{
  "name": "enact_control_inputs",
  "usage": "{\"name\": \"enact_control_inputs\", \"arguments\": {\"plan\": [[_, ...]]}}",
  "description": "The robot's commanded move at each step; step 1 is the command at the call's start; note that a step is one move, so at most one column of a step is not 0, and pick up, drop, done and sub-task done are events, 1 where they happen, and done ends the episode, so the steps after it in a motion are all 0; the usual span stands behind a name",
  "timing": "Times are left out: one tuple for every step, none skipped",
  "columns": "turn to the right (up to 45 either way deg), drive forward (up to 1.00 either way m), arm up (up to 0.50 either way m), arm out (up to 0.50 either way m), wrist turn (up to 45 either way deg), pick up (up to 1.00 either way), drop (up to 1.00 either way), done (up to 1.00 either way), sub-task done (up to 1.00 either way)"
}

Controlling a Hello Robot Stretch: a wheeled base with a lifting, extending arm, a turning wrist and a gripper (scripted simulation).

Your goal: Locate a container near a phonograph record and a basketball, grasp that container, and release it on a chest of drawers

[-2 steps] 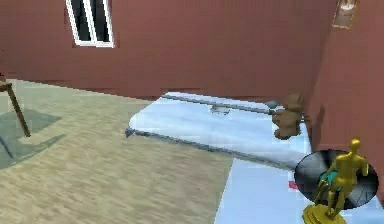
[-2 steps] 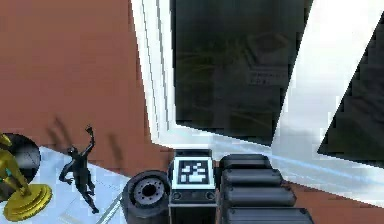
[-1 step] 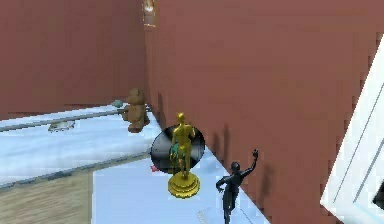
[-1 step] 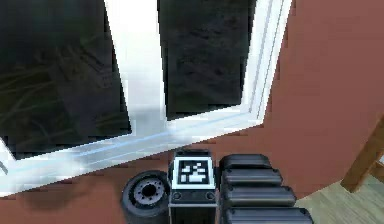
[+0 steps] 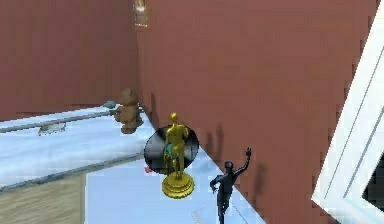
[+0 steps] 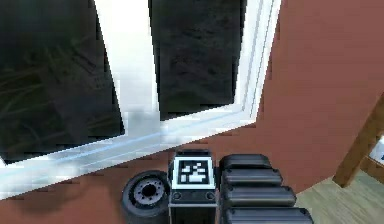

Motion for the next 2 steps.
{"name": "enact_control_inputs", "arguments": {"plan": [[-45.0, 0.0, 0.0, 0.0, 0.0, 0.0, 0.0, 0.0, 0.0], [-45.0, 0.0, 0.0, 0.0, 0.0, 0.0, 0.0, 0.0, 0.0]]}}
